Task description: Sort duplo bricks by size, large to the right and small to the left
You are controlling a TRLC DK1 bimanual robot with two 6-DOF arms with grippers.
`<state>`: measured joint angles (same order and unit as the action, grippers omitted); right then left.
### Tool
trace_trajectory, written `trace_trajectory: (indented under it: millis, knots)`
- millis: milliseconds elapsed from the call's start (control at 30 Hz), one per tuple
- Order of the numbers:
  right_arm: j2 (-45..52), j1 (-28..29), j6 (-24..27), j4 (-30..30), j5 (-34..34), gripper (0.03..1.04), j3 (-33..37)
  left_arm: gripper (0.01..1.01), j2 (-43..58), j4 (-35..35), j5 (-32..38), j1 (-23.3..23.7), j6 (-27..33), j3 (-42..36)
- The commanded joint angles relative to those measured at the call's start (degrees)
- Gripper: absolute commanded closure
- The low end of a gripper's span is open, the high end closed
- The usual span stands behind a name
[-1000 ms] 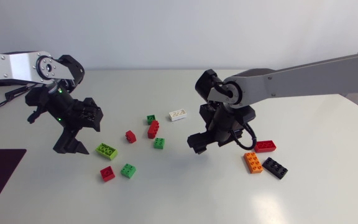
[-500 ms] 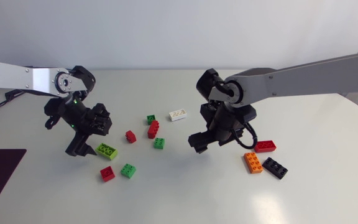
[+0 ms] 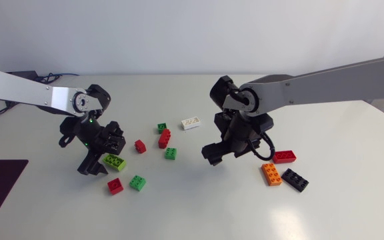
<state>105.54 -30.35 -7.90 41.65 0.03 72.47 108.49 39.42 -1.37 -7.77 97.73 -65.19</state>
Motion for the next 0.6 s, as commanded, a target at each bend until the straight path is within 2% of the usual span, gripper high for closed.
trace_trajectory:
  millis: [0,67,200,367,567]
  knots:
    - [1.3,0.7,0.6,0.4,0.1,0.1,-1.1,0.139,2.2,-0.7,0.7,-0.9,1.5,0.9]
    - [1.3,0.8,0.6,0.4,0.1,0.1,-1.2,0.267,2.4,-0.7,1.2,-1.7,1.0,0.6]
    - [1.2,0.8,0.6,0.3,0.1,0.1,-1.5,0.67,2.5,-0.5,1.5,-2.3,0.6,0.1]
    - [1.0,0.9,0.6,0.0,0.1,0.1,-2.1,0.711,2.3,1.1,2.2,-2.5,0.5,-0.7]
    - [-0.4,1.4,0.8,0.0,-0.2,0.1,-2.3,0.715,1.8,8.6,2.2,-2.9,-1.0,-6.8]
